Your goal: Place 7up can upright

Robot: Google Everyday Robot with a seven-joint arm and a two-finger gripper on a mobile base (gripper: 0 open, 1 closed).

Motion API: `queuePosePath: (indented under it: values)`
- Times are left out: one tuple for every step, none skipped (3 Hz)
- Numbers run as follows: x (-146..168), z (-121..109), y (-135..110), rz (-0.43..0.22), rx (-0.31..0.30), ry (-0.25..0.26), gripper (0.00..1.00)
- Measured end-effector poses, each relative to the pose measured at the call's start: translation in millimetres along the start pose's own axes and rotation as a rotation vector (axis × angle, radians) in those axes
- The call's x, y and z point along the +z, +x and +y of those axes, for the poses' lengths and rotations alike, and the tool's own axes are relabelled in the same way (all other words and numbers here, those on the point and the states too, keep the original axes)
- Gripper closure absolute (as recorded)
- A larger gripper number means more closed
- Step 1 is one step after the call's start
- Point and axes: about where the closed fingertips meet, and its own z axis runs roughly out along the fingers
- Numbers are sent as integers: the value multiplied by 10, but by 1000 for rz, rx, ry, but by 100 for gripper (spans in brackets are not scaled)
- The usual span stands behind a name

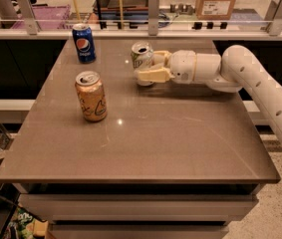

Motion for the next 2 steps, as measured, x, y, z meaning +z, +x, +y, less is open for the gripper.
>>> queuePosePath:
  values:
    - [-15,0,138,19,31,15,100]
    - [16,11,131,18,31,10,84]
